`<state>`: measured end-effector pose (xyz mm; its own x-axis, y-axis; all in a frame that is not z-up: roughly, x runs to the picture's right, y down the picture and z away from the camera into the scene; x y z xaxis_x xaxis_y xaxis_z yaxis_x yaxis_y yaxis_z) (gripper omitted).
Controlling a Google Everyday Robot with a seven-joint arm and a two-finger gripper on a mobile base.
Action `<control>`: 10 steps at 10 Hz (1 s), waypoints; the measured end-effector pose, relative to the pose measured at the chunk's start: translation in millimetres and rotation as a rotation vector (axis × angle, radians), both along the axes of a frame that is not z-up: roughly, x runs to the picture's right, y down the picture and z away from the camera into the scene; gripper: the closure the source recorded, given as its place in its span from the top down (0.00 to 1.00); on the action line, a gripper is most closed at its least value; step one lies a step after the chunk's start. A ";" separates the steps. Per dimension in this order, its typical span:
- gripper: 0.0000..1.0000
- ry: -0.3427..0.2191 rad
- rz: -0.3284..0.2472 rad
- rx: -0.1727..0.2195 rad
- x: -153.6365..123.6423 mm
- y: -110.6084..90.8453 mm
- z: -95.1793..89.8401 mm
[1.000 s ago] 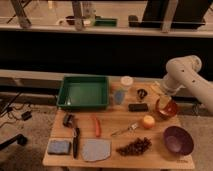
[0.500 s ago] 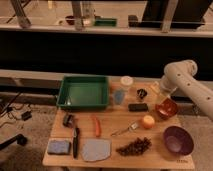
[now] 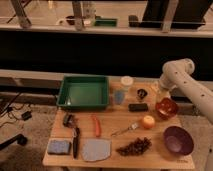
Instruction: Place banana in paper cup
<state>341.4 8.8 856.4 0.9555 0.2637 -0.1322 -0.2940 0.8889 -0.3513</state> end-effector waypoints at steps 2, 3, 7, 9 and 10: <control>0.80 -0.001 -0.002 0.001 -1.3 -0.3 0.6; 0.80 0.006 -0.003 0.012 -2.5 -0.3 3.0; 0.80 0.025 -0.001 0.091 -10.0 -22.3 24.3; 0.80 0.045 0.002 0.132 -5.4 -34.0 28.0; 0.80 0.059 0.002 0.150 -1.5 -39.3 32.0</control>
<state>339.8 -30.5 888.4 0.9467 0.2865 -0.1474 -0.3119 0.9295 -0.1967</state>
